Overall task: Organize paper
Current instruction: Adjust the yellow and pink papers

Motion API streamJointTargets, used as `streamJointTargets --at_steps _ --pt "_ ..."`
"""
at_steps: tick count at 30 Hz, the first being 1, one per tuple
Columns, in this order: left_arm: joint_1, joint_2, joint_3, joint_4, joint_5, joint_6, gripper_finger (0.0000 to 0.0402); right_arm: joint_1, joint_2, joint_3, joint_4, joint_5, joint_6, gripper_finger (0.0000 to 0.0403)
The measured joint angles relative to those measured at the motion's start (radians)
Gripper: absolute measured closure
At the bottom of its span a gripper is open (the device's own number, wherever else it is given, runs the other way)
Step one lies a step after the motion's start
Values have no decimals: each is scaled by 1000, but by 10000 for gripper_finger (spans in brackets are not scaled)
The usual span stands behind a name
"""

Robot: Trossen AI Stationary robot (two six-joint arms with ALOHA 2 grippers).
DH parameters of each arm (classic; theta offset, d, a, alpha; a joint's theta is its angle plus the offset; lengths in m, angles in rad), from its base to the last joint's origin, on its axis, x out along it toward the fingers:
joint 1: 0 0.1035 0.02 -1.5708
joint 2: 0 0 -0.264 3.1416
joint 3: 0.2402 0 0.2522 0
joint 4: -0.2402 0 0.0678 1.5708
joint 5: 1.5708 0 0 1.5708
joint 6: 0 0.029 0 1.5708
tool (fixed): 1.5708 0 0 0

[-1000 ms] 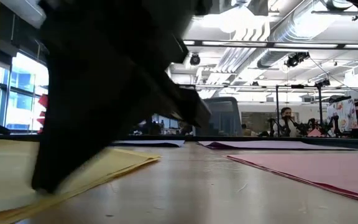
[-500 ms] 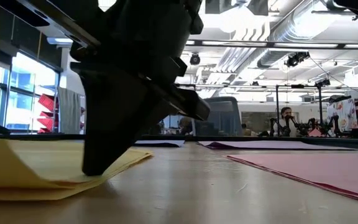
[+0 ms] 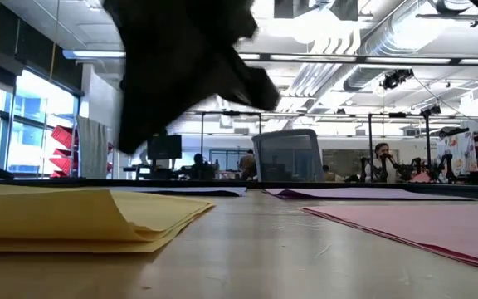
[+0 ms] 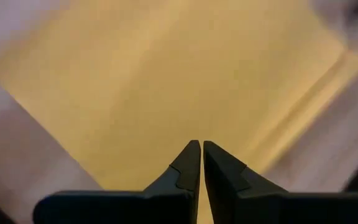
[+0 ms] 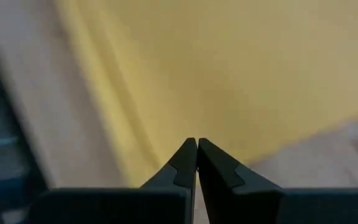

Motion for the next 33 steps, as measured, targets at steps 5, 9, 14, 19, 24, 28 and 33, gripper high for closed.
streamJointTargets --at_steps 5,9,14,19,24,28,33 --pt "239 -105 -121 76 -18 316 401 28 13 2 263 -110 -178 403" --pt "420 -137 -252 297 52 591 401 34 77 -1 352 -134 -199 403" --pt "577 -124 -354 487 145 829 401 26 140 0 443 -138 -199 403" --pt "658 -114 -392 549 187 982 401 23 168 0 444 -57 -179 403" --pt "690 -91 -454 661 295 1022 401 8 187 1 431 -50 -144 403" --pt "677 -75 -488 748 361 1024 401 3 187 2 410 13 -98 403" --pt "650 -81 -490 756 369 1024 401 -3 187 2 409 38 -12 403"
